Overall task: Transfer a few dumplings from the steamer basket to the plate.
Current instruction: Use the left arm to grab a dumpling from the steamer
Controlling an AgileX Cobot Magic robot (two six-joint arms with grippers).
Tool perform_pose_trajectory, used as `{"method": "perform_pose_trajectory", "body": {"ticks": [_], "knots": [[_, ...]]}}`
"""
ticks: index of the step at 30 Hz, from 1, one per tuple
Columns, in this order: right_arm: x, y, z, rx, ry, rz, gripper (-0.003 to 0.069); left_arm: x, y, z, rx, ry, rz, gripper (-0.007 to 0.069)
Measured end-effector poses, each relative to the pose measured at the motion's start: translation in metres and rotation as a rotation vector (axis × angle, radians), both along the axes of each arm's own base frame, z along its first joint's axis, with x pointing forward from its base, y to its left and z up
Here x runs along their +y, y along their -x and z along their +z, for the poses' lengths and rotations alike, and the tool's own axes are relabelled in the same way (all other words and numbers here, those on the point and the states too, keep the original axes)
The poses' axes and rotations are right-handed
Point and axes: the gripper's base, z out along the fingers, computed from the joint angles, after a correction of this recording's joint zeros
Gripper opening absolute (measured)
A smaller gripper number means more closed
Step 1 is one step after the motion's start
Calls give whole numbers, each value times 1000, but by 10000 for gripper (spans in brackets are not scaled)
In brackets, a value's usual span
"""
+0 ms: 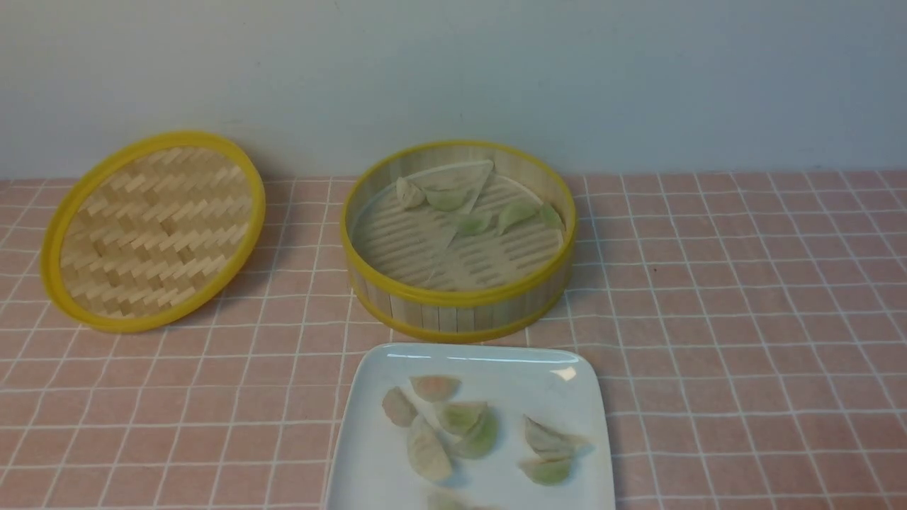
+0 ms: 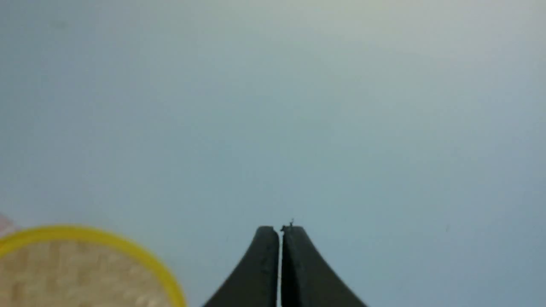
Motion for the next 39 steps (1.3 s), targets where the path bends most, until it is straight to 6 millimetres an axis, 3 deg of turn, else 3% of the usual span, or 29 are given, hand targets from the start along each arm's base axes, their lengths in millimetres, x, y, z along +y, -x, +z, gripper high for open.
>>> {"method": "perform_pose_trajectory", "body": {"ticks": [2, 5, 10, 11, 13, 14, 15, 16, 17, 19, 21, 22, 23, 26, 32, 39], "knots": [[1, -1, 1, -26, -41, 1, -15, -1, 7, 24, -58, 7, -14, -6], [4, -2, 12, -162, -255, 6, -15, -11, 14, 87, -29, -73, -108, -6], [2, -1, 31, -368, -563, 3, -15, -32, -15, 151, 384, -335, -282, -6], [0, 0, 36, -422, -603, 3, -15, -37, -29, 159, 529, -412, -339, -6], [-1, 0, 39, -462, -623, 3, -15, -41, -41, 165, 653, -473, -397, -6], [-2, 1, 42, -490, -629, 3, -15, -46, -73, 162, 843, -553, -486, -6], [-2, 1, 42, -496, -631, 3, -15, -48, -82, 161, 899, -581, -521, -6], [-2, 2, 43, -509, -640, 3, -15, -51, -104, 154, 995, -634, -590, -6], [-2, 2, 44, -513, -644, 3, -15, -52, -111, 152, 1017, -643, -609, -6], [-2, 2, 45, -508, -663, 7, -15, -58, -144, 136, 1097, -661, -705, -6], [2, 2, 50, -402, -690, 34, -15, -66, -172, 122, 1135, -704, -784, -6], [6, 4, 59, -328, -681, 59, -15, -71, -185, 115, 1147, -743, -825, -6], [11, 7, 79, -228, -636, 99, -15, -81, -203, 108, 1154, -795, -877, -6], [17, 5, 106, -9, -493, 150, -15, -99, -235, 101, 1158, -854, -947, -6], [27, -35, 156, 492, -151, 202, -15, -147, -304, 92, 1136, -990, -1096, -6], [37, -79, 174, 724, -29, 244, -15, -192, -375, 74, 1075, -1193, -1103, -6]]}}
